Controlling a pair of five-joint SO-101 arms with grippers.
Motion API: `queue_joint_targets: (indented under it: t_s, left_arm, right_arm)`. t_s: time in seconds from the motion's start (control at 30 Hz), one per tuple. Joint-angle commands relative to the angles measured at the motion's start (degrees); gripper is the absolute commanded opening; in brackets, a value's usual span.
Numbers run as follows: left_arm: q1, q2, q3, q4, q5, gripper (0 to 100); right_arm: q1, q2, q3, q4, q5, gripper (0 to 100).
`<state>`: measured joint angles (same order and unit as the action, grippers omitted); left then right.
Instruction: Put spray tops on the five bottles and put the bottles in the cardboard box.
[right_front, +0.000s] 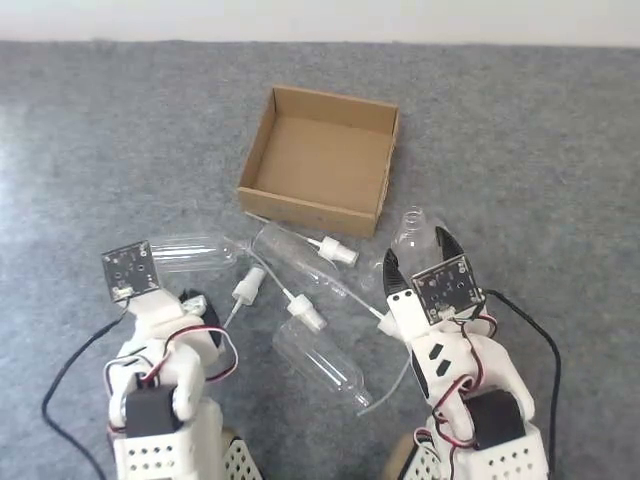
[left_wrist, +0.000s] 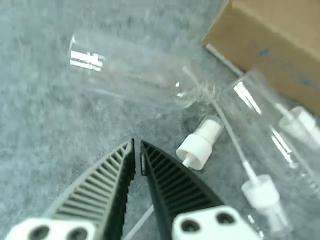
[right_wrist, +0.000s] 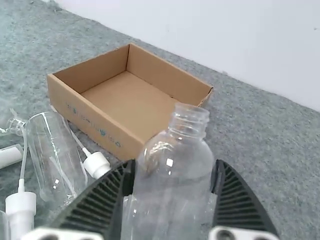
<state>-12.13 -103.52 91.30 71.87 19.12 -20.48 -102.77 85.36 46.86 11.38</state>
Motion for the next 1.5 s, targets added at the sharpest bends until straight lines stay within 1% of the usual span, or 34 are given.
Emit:
queue_joint_targets:
  t_s: [0.0,0.03,0.1,0.17,0.3,0.33,0.37,0.43,0.5,0.63,0.77,0.9,0.97,1.17,1.3,1.47]
  left_arm:
    - [-0.18,-0.97,-4.70,-6.33,0.18,2]
    - [0.00,-0.97,-4.70,-7.74,-0.26,2]
    - [-0.18,-0.97,-4.70,-9.76,-4.84,2]
    - [-0.18,-0.97,-4.79,-11.08,-12.92,2]
    - [-0.18,-0.97,-4.88,-13.63,-32.88,2]
    - [-0.18,-0.97,-4.88,-14.15,-36.13,2]
    - [-0.18,-0.97,-5.05,-14.68,-37.27,2]
    - [-0.18,-0.97,-6.81,-13.54,-35.69,2]
    - [-0.18,-0.88,-9.71,-10.11,-33.58,2]
    - [0.09,-0.70,-17.63,-3.25,-37.27,2]
    - [0.26,-0.18,-22.29,0.70,-40.44,2]
    - [0.09,5.01,-22.90,0.79,-43.08,6]
    - [0.26,9.32,-23.60,0.26,-43.60,6]
    - [0.35,21.10,-28.09,-0.26,-43.69,6]
    - [0.35,28.92,-30.64,0.97,-43.78,11]
    - [0.53,39.30,-34.07,2.20,-43.78,12]
  right_arm:
    - [0.57,-1.19,-0.44,-1.63,0.00,14.3]
    - [0.57,-1.19,-0.44,-1.63,0.00,14.3]
    - [0.66,-1.19,-0.44,-1.63,0.00,14.3]
    - [1.98,-1.19,-0.44,-1.71,-0.18,14.3]
    - [2.95,-1.19,-0.44,-1.71,-0.35,14.3]
    - [2.95,-1.19,-0.44,-1.71,-0.35,14.3]
    - [2.95,-1.19,-0.35,-1.71,-0.44,14.3]
    - [3.03,-1.19,-0.35,-1.71,-0.44,14.3]
    - [3.21,-1.19,-0.35,-1.80,-0.44,14.3]
    - [3.21,-1.19,-0.35,-1.80,-0.44,14.3]
    - [3.21,-1.19,-0.35,-1.80,-0.44,14.3]
    - [3.21,-1.19,-0.35,-1.80,-0.44,14.3]
    - [3.21,-1.19,-0.35,-1.80,-0.44,14.3]
    - [3.21,-1.19,-0.26,-1.80,-0.44,14.3]
    - [3.21,-1.19,-0.26,-1.80,-0.44,14.3]
    - [3.12,-1.19,0.88,-3.38,-0.26,14.3]
